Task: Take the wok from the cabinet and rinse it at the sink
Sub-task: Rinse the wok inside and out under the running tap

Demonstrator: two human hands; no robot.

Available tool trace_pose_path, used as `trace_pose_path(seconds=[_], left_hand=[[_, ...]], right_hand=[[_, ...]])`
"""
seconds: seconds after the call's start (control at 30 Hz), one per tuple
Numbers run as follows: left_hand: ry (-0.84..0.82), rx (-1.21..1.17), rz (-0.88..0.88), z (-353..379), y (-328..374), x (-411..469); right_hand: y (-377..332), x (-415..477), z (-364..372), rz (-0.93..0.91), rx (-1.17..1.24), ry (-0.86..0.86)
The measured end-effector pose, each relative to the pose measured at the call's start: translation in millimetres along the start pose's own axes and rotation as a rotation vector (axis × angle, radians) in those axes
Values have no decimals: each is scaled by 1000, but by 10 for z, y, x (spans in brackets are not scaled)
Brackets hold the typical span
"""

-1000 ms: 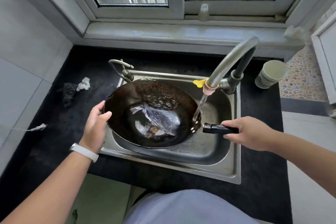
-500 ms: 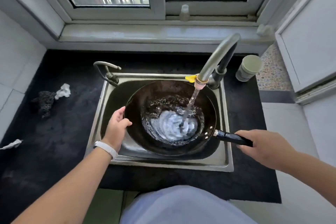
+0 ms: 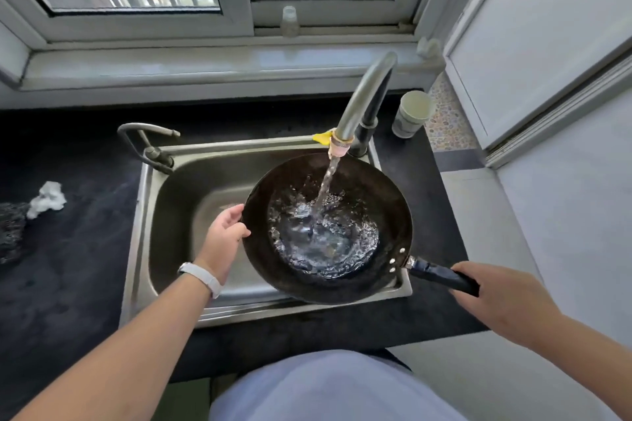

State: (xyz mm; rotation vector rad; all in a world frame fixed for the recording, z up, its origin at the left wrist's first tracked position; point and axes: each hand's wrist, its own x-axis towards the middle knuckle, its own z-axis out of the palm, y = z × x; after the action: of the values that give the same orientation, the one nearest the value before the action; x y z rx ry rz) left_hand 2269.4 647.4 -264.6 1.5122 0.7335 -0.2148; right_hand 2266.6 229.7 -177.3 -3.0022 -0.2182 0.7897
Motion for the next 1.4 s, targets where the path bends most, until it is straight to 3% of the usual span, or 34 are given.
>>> trace_pose_path(seconds=[0.2, 0.3, 0.57, 0.83, 1.17, 1.4], left_hand=[[12, 94, -46, -10, -67, 109], [25, 123, -71, -39, -64, 177], [-45, 287, -24, -6, 151, 443], [-111, 457, 92, 73, 342, 525], [-85, 160, 26, -265, 193, 322], [31, 70, 27, -715, 122, 192]], right_hand=[[-12, -34, 211, 29, -28, 51], [-32, -22, 342, 53, 26, -18], [-8, 249, 164, 67, 472, -593], [-3, 271, 298, 50, 447, -409], [-114, 393, 289, 10, 439, -418], [-462, 527, 174, -155, 261, -343]])
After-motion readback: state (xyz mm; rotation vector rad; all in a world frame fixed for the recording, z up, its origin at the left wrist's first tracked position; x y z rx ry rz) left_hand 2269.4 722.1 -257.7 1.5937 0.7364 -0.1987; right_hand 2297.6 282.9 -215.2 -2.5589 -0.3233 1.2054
